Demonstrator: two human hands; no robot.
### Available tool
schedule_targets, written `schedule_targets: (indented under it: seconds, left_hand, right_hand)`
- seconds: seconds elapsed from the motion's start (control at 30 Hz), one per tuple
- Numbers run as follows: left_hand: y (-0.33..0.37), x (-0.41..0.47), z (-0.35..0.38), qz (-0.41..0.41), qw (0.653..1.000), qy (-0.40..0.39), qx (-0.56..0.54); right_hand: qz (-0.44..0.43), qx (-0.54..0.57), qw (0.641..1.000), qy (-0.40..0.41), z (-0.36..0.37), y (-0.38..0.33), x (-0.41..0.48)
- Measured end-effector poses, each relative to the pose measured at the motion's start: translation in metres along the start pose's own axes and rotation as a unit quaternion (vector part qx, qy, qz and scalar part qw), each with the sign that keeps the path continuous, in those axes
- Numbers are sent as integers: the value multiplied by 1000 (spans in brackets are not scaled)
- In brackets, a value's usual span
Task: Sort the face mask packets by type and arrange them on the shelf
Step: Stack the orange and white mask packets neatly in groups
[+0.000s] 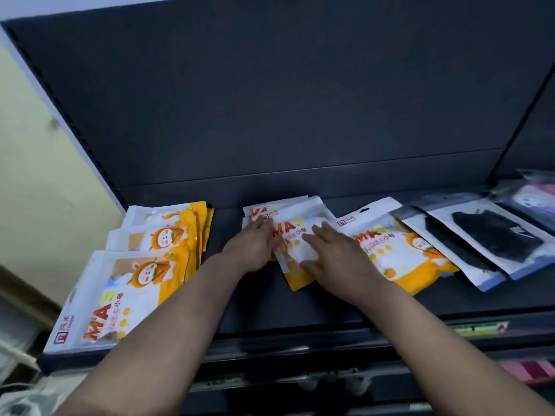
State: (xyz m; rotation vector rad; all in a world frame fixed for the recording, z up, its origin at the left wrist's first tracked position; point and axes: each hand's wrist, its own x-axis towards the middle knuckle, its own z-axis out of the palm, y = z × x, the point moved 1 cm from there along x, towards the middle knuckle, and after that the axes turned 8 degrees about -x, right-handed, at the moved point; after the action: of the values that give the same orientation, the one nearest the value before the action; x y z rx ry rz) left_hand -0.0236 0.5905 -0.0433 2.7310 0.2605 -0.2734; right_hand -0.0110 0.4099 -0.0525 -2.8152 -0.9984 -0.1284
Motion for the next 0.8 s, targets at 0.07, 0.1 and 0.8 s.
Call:
schedule_targets:
  seconds: [0.07,0.1,0.8]
  left_hand:
    - [5,-5,4,-4,999,0,36]
    - [9,-9,2,-6,999,1,47]
    - [-4,-32,4,-24,994,24,101]
  right_hand:
    - [18,-6,999,-46,9,-3,4]
    - [31,-14,997,-72,12,-2,6]
    - [3,-6,995,100,-20,34,10]
